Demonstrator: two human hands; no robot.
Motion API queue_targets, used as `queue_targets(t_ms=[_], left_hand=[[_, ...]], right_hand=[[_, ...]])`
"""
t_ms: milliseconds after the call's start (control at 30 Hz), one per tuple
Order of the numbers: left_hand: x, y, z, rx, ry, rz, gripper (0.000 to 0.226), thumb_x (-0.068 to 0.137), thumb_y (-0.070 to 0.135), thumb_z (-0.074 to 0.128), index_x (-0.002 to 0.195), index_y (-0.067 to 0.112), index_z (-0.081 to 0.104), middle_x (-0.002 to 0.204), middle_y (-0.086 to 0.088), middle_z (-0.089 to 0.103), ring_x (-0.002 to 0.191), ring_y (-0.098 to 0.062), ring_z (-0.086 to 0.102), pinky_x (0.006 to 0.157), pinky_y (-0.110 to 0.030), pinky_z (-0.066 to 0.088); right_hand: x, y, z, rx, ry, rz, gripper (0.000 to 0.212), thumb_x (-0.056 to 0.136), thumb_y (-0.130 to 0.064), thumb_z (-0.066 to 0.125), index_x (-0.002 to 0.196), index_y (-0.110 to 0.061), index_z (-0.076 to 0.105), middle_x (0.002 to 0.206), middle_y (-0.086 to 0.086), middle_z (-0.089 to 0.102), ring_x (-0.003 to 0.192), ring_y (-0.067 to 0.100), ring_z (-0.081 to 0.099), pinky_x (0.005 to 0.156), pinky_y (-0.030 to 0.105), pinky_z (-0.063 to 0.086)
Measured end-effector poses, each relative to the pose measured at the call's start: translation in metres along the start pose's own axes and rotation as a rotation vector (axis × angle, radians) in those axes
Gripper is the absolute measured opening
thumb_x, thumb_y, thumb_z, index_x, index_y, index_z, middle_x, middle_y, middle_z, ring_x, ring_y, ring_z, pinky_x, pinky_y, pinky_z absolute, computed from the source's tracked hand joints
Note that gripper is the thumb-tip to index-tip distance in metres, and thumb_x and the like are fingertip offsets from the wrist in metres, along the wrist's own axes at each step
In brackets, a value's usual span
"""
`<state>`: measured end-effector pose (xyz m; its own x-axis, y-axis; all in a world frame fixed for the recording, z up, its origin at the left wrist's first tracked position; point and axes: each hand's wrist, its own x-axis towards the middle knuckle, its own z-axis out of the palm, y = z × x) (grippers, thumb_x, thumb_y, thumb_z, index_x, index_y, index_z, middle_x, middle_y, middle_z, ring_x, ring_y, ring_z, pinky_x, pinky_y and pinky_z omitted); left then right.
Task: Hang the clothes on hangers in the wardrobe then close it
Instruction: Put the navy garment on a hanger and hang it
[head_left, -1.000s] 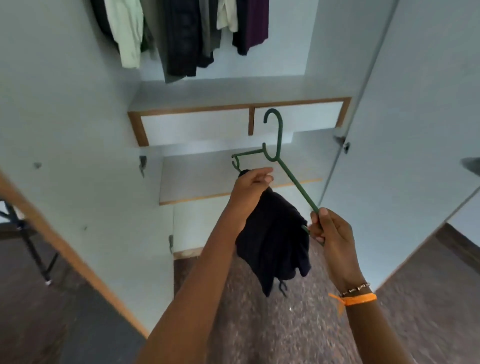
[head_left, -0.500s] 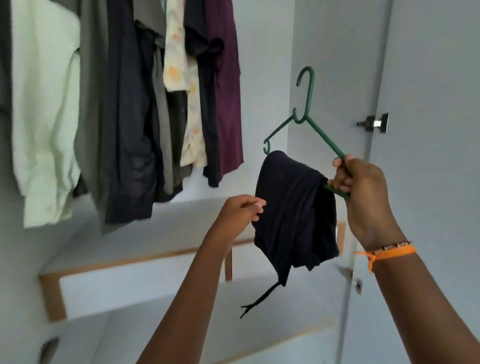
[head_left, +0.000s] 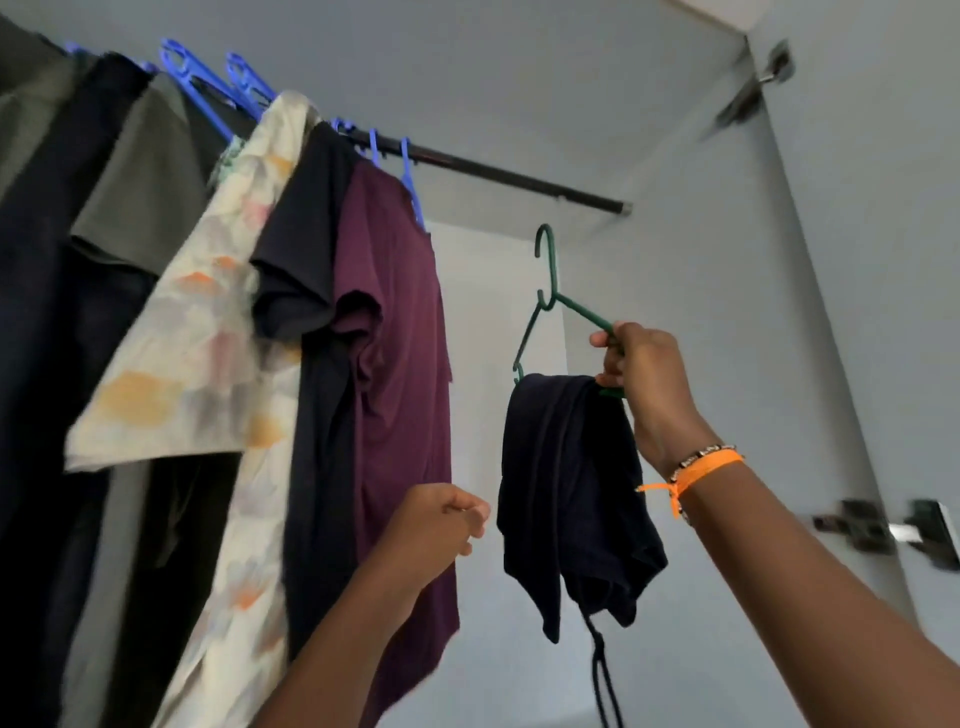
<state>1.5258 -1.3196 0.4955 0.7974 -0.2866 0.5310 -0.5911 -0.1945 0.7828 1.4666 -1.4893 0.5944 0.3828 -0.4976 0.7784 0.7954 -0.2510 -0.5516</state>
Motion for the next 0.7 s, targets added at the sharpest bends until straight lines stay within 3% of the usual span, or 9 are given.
queue_targets(t_ms=[167, 433, 500, 600, 700], left_hand=[[0.097, 0.017, -0.001, 0.077, 0.101, 0.120, 0.013, 0.092, 0.014, 0.056, 0.092, 0.015, 0.068, 0.081, 0.005, 0.067, 0.064, -0.003, 0.058, 0.049, -0.007, 0.039], [0.203, 0.056, -0.012, 0.182, 0.207, 0.217, 0.013, 0.092, 0.021, 0.059, 0.094, 0.014, 0.069, 0.082, 0.007, 0.068, 0.066, -0.004, 0.060, 0.056, -0.013, 0.040], [0.218, 0.065, -0.014, 0.209, 0.213, 0.240, 0.016, 0.092, 0.022, 0.058, 0.097, 0.011, 0.069, 0.083, 0.007, 0.068, 0.066, -0.004, 0.060, 0.057, -0.014, 0.040], [0.234, 0.073, -0.016, 0.239, 0.242, 0.258, 0.015, 0.092, 0.023, 0.058, 0.096, 0.013, 0.068, 0.085, 0.005, 0.068, 0.068, -0.006, 0.060, 0.060, -0.016, 0.041], [0.241, 0.074, -0.021, 0.262, 0.262, 0.249, 0.013, 0.092, 0.024, 0.059, 0.096, 0.015, 0.067, 0.087, 0.002, 0.069, 0.069, -0.006, 0.060, 0.060, -0.017, 0.042]], right_hand=[[0.116, 0.021, 0.049, 0.059, -0.034, -0.091, 0.031, 0.092, -0.016, 0.039, 0.069, -0.010, 0.058, 0.048, -0.004, 0.039, 0.046, 0.012, 0.034, 0.053, 0.026, 0.030], [0.269, 0.015, 0.101, 0.213, -0.064, -0.143, 0.029, 0.092, -0.010, 0.034, 0.067, -0.010, 0.049, 0.066, 0.002, 0.052, 0.046, 0.012, 0.034, 0.046, 0.024, 0.028], [0.295, 0.012, 0.108, 0.181, -0.109, -0.134, 0.027, 0.095, -0.013, 0.033, 0.075, -0.010, 0.051, 0.066, -0.001, 0.049, 0.048, 0.009, 0.037, 0.039, 0.018, 0.032], [0.314, 0.009, 0.117, 0.179, -0.181, -0.092, 0.027, 0.097, -0.016, 0.032, 0.105, -0.007, 0.057, 0.066, -0.002, 0.043, 0.049, 0.006, 0.037, 0.029, 0.013, 0.030], [0.317, 0.007, 0.126, 0.206, -0.217, -0.077, 0.036, 0.098, -0.010, 0.032, 0.126, 0.006, 0.049, 0.070, 0.004, 0.048, 0.047, 0.009, 0.030, 0.039, 0.018, 0.029]])
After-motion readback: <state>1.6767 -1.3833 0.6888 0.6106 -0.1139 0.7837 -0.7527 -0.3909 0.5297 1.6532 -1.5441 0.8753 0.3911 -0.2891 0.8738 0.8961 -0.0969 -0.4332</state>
